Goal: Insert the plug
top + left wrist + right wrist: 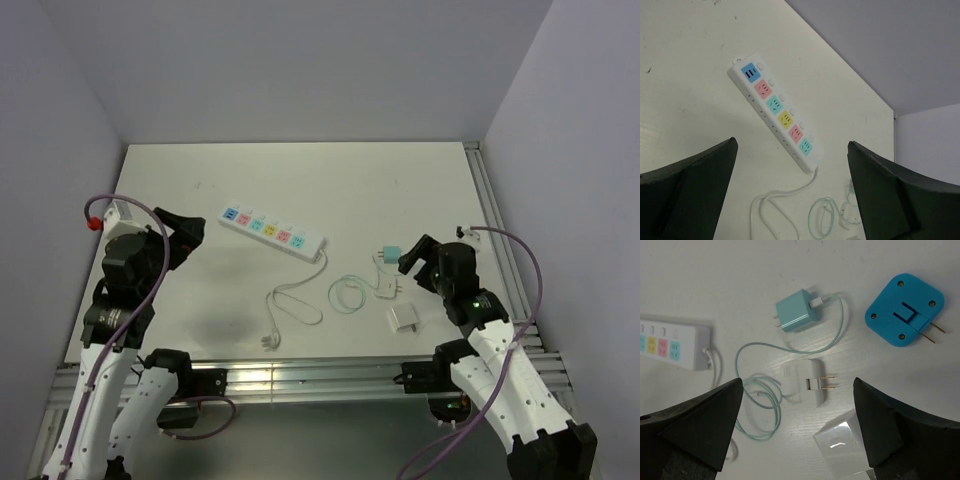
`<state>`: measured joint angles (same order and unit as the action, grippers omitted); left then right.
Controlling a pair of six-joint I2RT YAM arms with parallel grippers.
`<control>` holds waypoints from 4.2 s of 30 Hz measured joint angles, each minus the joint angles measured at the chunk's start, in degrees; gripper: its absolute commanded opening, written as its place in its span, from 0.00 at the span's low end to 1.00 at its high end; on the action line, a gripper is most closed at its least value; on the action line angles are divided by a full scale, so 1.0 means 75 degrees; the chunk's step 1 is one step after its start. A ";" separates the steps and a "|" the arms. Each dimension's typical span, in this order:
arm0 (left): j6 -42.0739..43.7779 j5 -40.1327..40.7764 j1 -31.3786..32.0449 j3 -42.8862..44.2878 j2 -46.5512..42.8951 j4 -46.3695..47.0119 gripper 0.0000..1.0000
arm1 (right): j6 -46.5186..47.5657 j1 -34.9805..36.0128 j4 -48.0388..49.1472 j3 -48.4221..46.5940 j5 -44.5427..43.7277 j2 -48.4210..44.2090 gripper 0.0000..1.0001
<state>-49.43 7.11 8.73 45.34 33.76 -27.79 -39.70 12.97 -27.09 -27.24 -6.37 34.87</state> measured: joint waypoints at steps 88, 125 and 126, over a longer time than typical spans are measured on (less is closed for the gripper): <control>0.1297 -0.3206 0.0000 0.0612 0.0635 0.0122 0.93 | 0.0930 0.1460 -0.3485 -0.2500 0.0469 0.6362 0.67; 0.1472 -0.4552 0.0000 0.0682 0.1093 -0.0050 0.65 | 0.0976 0.1775 -0.3284 -0.3480 0.0487 0.4893 0.73; 0.1445 -0.4570 0.0000 0.0682 0.1067 -0.0047 0.65 | 0.1011 0.1775 -0.3343 -0.3474 0.0396 0.4893 0.88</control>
<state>-38.59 -27.16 8.73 50.46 41.76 -28.14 -32.12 26.28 -52.16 -53.30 -3.40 71.57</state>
